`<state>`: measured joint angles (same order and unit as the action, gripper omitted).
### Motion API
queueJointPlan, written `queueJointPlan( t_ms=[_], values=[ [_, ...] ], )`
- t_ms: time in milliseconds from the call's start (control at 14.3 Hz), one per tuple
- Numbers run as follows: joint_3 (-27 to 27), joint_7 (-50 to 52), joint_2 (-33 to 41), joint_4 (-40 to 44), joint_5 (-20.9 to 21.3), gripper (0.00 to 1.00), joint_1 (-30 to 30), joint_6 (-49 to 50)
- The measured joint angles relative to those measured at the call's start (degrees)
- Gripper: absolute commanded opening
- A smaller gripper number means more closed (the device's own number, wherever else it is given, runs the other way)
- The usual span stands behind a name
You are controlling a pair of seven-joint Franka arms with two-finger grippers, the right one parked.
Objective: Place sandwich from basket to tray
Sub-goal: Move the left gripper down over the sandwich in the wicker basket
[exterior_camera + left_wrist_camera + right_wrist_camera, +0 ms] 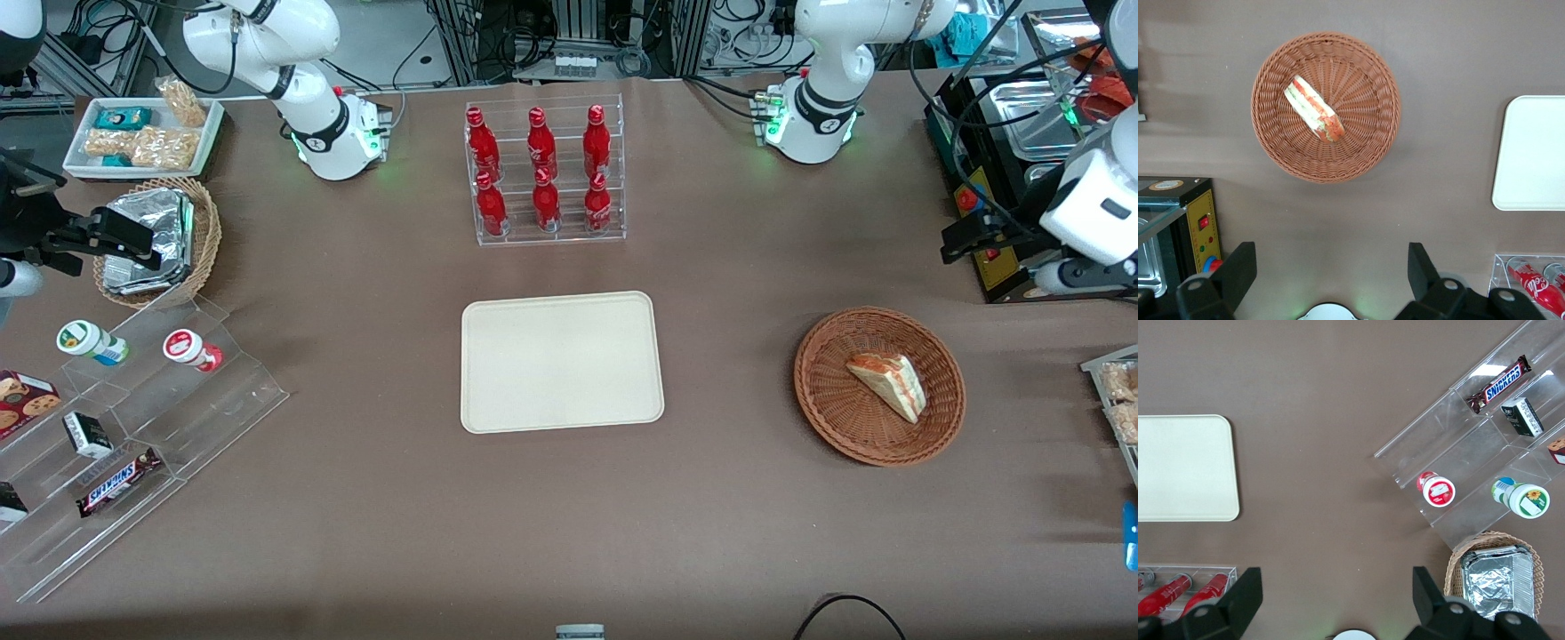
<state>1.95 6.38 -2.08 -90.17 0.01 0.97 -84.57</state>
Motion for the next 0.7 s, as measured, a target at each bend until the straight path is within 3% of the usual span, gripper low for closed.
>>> queueJointPlan(
  t_ms=[280,700],
  values=[
    [-0.70,0.00,-4.52,-4.28,0.51,1.00,-0.73,-6.81],
    [-0.95,0.00,-9.24,-20.22,1.68,1.00,-3.65,-33.03]
  ],
)
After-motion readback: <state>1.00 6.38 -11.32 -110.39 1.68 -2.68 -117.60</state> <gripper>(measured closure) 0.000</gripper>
